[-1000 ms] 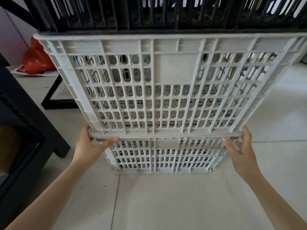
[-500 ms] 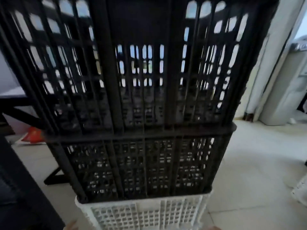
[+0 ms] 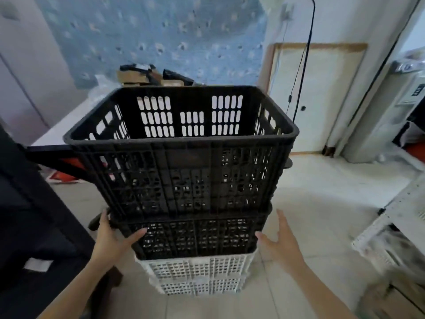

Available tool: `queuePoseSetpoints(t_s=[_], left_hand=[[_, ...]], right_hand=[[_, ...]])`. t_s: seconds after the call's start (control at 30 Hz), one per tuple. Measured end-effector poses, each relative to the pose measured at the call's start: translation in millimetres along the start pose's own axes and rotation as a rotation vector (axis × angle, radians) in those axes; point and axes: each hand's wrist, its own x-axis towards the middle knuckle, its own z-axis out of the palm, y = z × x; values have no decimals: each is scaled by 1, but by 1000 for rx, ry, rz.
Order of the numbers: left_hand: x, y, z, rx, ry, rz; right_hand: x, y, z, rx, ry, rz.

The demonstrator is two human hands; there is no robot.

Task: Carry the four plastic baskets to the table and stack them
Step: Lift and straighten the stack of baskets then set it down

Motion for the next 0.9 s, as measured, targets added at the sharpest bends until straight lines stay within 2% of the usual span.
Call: queuePoseSetpoints(t_s=[0.2, 0.37, 0.53, 0.9], left_hand=[[18, 13, 18, 36, 40, -164], [27, 18, 24, 47, 89, -306], [37, 23, 17, 34, 22, -349], [50, 31, 18, 40, 59, -351]], right_hand=[[29, -30, 13, 92, -1, -35], [43, -28, 28, 222, 119, 82], [50, -22, 35, 318, 129, 114], [63, -22, 44, 437, 141, 166]])
